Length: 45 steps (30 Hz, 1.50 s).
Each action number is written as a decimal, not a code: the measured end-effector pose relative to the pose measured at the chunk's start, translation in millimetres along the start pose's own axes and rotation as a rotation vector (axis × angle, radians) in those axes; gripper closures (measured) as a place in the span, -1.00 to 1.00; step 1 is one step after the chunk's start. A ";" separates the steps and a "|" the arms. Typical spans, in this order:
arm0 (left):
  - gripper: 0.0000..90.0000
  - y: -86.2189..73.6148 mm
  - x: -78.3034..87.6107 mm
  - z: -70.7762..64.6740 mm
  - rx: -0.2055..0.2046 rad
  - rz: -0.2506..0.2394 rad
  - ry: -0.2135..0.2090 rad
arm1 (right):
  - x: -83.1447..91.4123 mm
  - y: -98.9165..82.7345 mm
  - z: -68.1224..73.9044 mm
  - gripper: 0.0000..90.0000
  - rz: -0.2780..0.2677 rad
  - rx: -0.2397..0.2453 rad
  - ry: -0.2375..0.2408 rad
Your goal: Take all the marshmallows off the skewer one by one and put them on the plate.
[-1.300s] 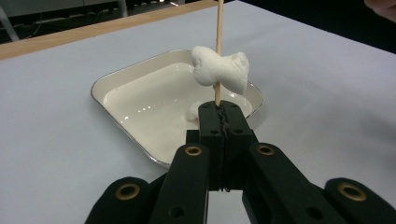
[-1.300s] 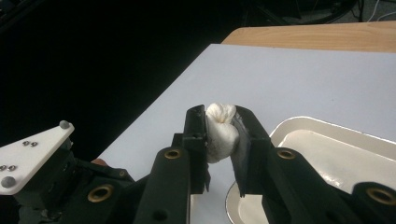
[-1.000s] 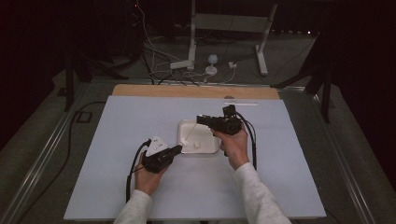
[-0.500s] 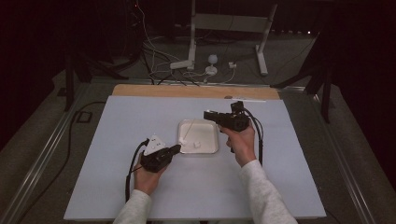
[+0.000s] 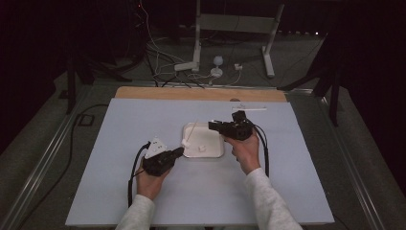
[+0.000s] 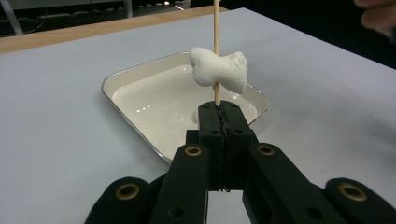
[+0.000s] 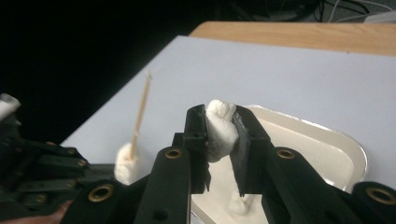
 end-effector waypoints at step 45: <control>1.00 0.5 -0.9 1.4 0.025 -0.003 0.010 | -14.7 -43.9 5.4 -0.43 0.079 -0.028 0.017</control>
Point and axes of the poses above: each handheld gripper's, and its own axes: x roughly backward along the jaws, y roughly out of its top, z roughly to its left, the point moved 10 cm from there along -x, roughly forward along the jaws, and after that the axes turned 14 degrees about -z, right-handed, at the moved point
